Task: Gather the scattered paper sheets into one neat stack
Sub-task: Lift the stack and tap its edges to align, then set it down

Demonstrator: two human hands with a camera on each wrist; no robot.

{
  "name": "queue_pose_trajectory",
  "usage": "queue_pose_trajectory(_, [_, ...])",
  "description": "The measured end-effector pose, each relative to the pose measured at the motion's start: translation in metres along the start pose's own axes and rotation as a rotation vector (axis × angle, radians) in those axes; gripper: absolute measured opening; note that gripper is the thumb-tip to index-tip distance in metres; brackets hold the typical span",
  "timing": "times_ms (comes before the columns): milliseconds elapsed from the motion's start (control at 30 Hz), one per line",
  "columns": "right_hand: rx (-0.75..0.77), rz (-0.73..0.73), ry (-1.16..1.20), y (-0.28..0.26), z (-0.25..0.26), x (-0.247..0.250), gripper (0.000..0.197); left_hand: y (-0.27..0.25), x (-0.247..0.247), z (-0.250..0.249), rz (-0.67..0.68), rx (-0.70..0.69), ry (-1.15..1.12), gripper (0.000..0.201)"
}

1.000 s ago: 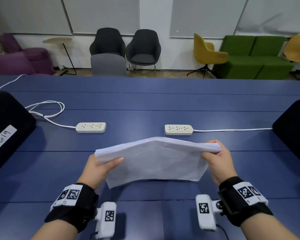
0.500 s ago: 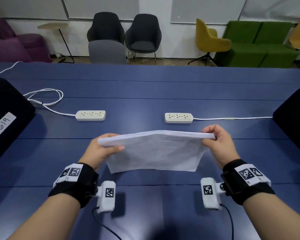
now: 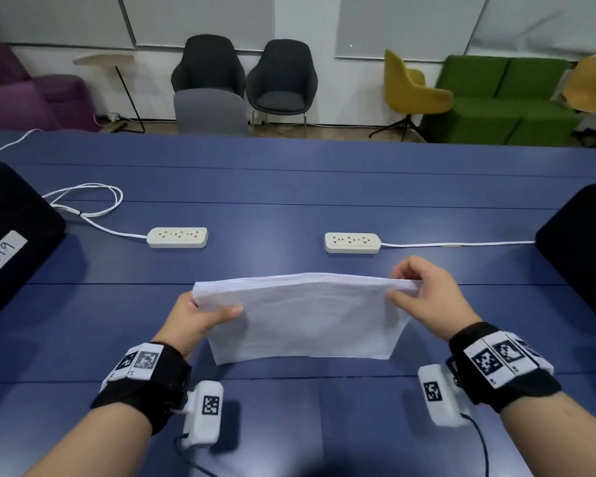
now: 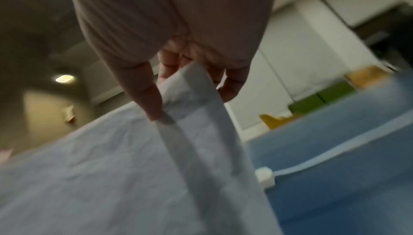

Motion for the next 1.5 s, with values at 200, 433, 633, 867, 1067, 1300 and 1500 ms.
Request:
queue_pose_trajectory(200, [0.100,0.297,-0.807,0.020,0.048,-0.052,0.032,0.007,-0.005,0.009,-0.010,0.009,0.001,0.057])
queue_pose_trajectory(433, [0.001,0.591,-0.806,0.040,0.065,-0.134,0.038,0.005,-0.006,0.027,-0.035,0.054,-0.004,0.054])
queue_pose_trajectory(633, [0.025,0.625,-0.845,0.041,0.072,-0.157,0.016,0.006,-0.001,0.060,-0.046,0.138,0.048,0.047])
queue_pose_trajectory(867, [0.073,0.549,-0.551,0.045,0.077,-0.105,0.019,0.003,0.037,0.036,-0.257,0.029,0.060,0.014])
queue_pose_trajectory(1067, [-0.136,0.330,0.263,0.036,0.055,-0.049,0.011,0.009,0.002,-0.077,-0.053,-0.158,-0.389,0.046])
queue_pose_trajectory(1300, [-0.162,-0.035,0.701,0.013,0.024,-0.046,0.012,-0.005,-0.063,-0.125,0.100,-0.180,-0.015,0.020])
queue_pose_trajectory(1500, [-0.080,-0.136,0.739,-0.002,0.011,-0.042,0.020,-0.009,-0.072,-0.127,0.089,-0.266,0.255,0.022])
Point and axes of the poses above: each hand's wrist, its own y-axis towards the middle knuckle, its own x-axis out of the back of the hand, z = x × y, the point moved 9 cm from there along y, towards the middle knuckle, and after that the axes turned 9 degrees about y, right-handed, at the moved point
